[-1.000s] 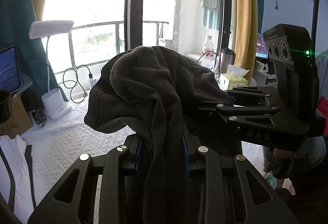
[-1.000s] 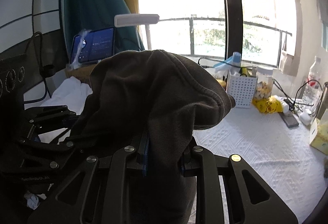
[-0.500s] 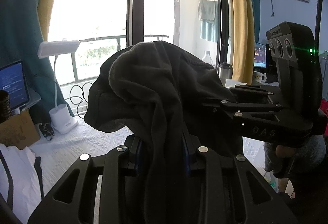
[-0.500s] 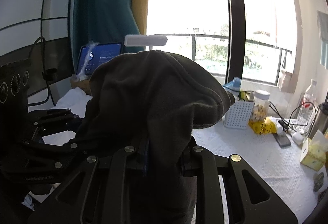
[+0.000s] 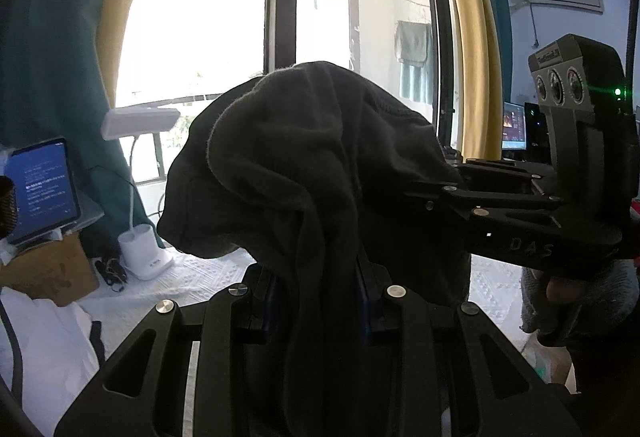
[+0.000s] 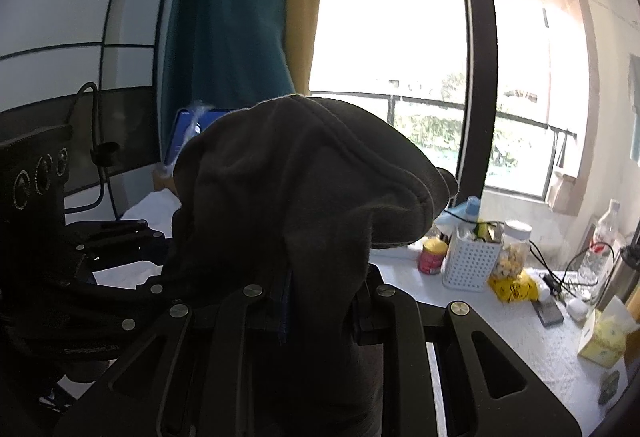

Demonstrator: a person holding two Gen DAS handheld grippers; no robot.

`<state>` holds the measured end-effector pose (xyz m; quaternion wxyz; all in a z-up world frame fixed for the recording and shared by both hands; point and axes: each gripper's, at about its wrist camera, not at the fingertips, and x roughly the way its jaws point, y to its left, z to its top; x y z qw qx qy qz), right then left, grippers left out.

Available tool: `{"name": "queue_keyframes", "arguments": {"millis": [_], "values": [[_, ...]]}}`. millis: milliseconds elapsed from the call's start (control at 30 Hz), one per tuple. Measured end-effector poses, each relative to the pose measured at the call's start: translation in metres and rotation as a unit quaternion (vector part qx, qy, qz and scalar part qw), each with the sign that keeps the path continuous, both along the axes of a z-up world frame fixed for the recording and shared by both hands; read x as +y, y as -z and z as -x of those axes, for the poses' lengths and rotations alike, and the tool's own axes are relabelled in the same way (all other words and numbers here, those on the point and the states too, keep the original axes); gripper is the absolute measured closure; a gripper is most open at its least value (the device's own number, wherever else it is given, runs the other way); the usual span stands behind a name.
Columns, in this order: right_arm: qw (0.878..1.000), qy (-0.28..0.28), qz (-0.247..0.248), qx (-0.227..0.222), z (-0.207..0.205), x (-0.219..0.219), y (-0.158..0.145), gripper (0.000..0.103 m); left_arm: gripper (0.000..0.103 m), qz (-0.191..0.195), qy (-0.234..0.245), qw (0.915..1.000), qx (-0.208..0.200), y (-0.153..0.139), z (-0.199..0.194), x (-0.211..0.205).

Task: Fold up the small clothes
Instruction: 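Lift the grey shirt high with both tools and swing it toward the white cloth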

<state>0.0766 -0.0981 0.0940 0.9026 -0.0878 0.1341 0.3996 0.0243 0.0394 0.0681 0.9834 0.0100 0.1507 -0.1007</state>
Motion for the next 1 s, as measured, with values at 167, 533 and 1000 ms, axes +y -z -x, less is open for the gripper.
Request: {"name": "queue_keyframes", "arguments": {"millis": [167,533,1000], "values": [[1.000,-0.017,-0.005,-0.018,0.008,0.010,-0.007,0.081,0.074,0.001,-0.015,0.9998,-0.013,-0.004,0.006,0.011],[0.997,-0.057,-0.008,-0.046,0.030,0.035,-0.024,0.081,0.074,0.011,-0.050,0.9980,-0.038,-0.008,0.029,0.041],[0.991,-0.120,-0.016,-0.056,0.057,0.076,-0.031,0.081,0.074,-0.010,-0.105,0.9931,-0.052,-0.004,0.065,0.076]]}}
